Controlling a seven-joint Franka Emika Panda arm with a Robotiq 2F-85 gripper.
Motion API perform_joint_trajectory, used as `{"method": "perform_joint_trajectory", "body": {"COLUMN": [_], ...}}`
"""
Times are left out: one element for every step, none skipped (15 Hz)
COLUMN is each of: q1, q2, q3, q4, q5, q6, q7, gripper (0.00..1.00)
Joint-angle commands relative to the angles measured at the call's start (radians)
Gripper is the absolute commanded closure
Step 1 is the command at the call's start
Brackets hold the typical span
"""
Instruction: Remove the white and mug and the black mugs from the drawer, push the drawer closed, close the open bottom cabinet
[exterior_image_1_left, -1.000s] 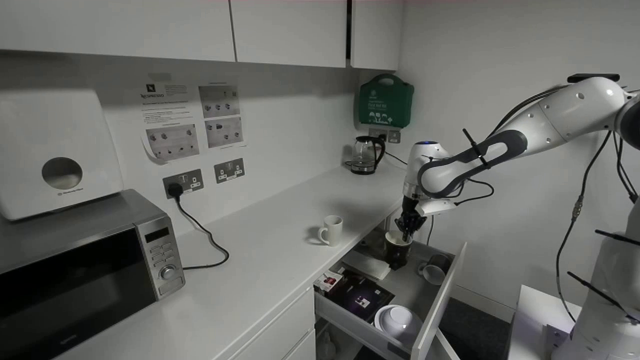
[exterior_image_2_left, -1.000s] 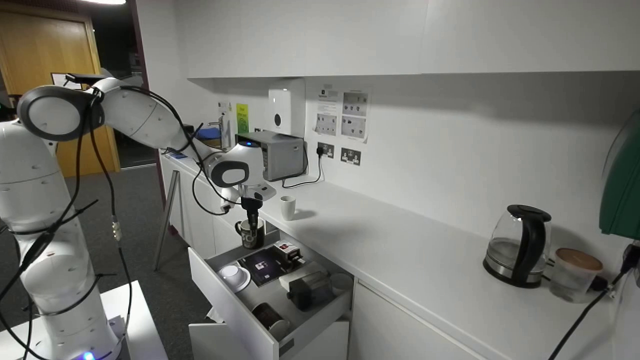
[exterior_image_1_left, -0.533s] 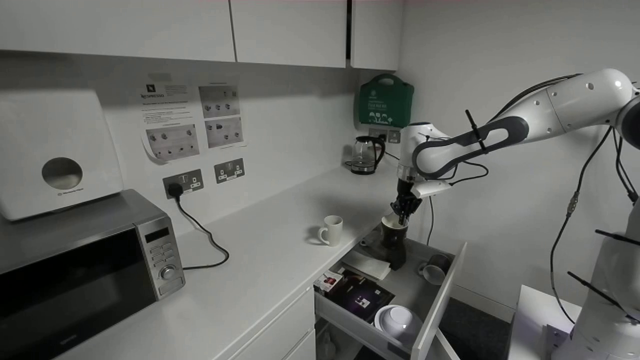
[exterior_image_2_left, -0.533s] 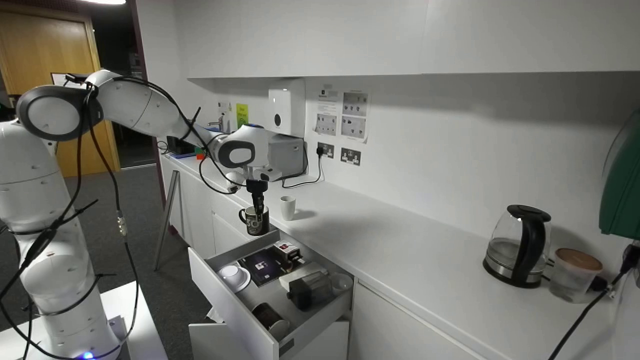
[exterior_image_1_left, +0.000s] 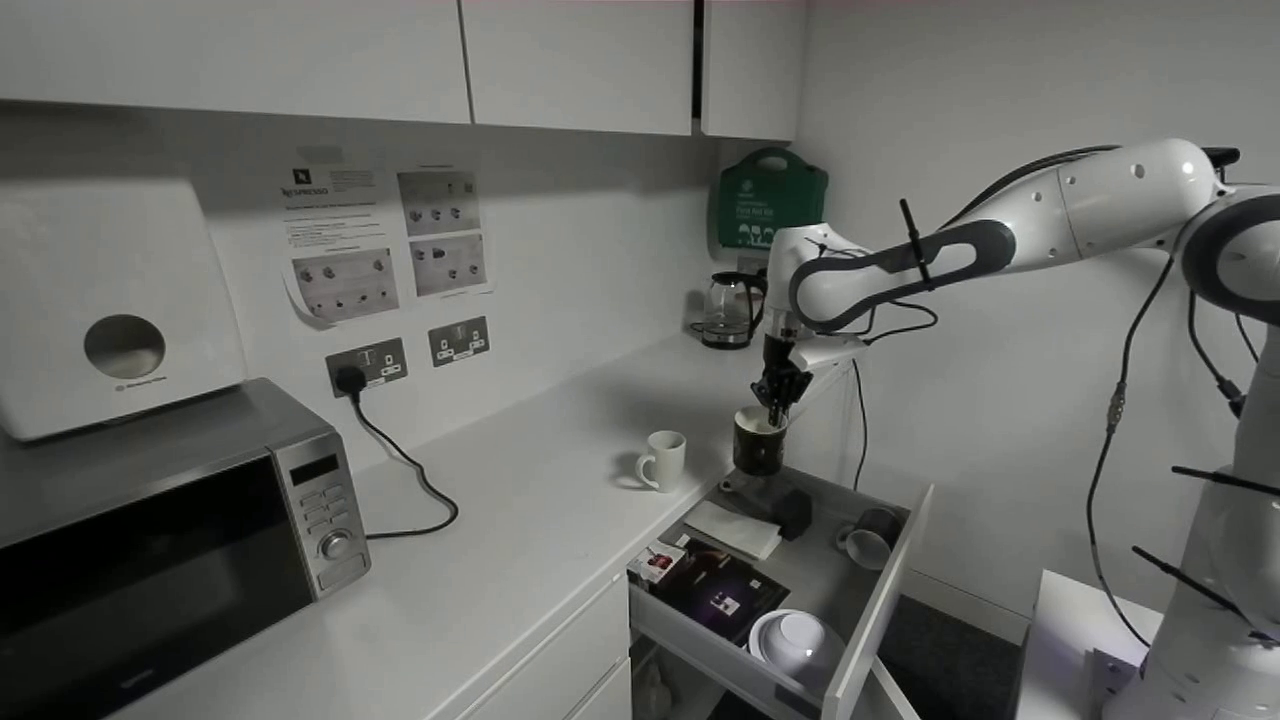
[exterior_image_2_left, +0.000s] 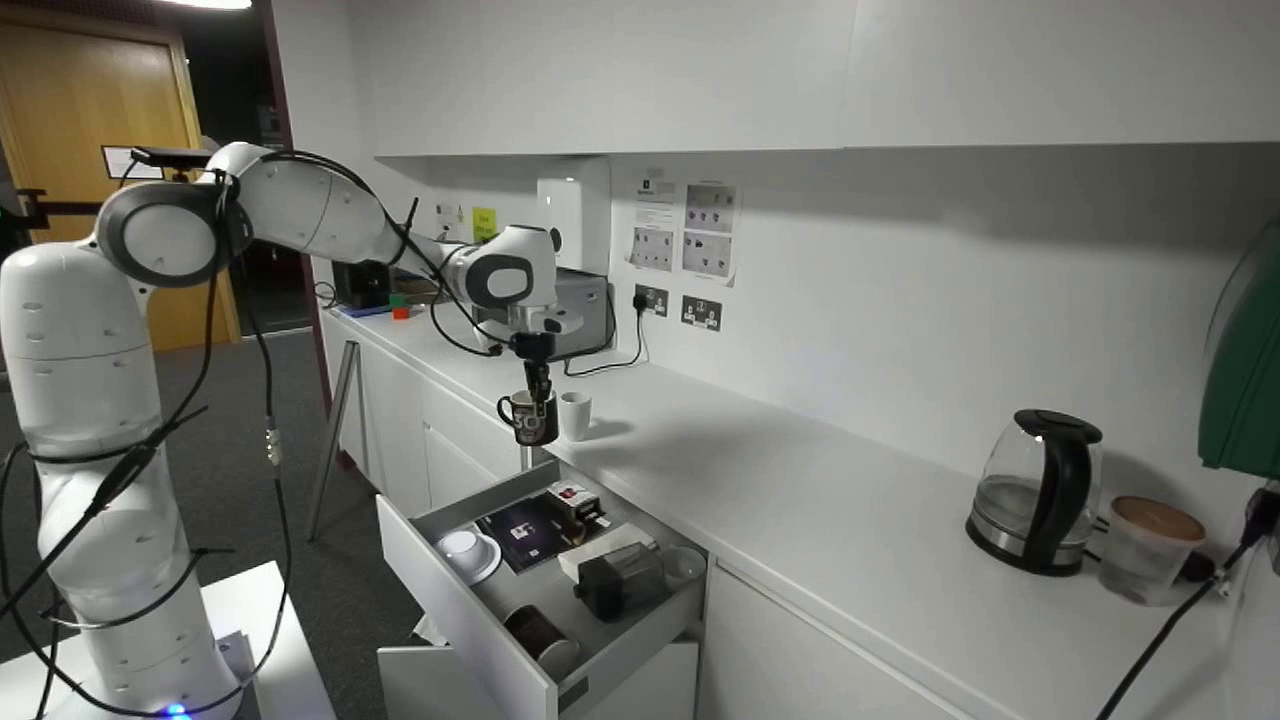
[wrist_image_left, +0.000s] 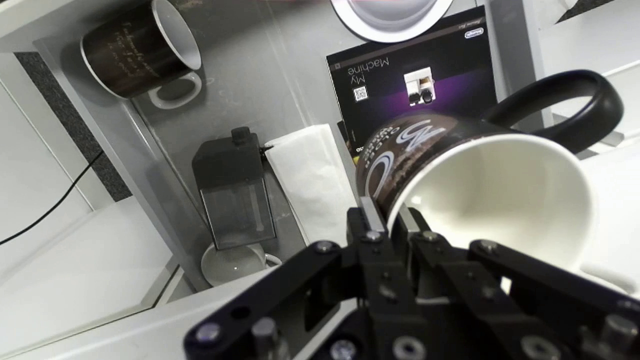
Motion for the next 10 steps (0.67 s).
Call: {"method": "perform_joint_trajectory", "body": {"q1": [-0.010,-0.010,-0.011,-0.012,-0.014,-0.016,-0.019,-0.022,-0.027,-0.033], "q2": [0.119,0.147,0.173,0.197,0.217,0.235,0.250,0.264,0.275,0.284], "q3": [0.010,0.010,0.008,0.006,0.004,0.002,-0.001,-0.003,-0.005,-0.005], "q4": [0.185,0.219,0.251,0.280,0.304,0.328,0.347,0.366,0.380,0.392], "q5": [0.001,0.002,0.005,0.005,0.008,0.009,0.010,0.012,0.012,0.013], "q6": [-0.070,-0.073,-0.080,-0.086,-0.092,-0.100,-0.107,-0.114,-0.116,-0.115], "q7": [-0.048,-0.057,-0.065,-0.068,-0.075,-0.081,-0.088,-0.097,-0.110,-0.130], "gripper": [0.98,0.98,0.98,0.98,0.98,0.98,0.98,0.98,0.98,0.98]}}
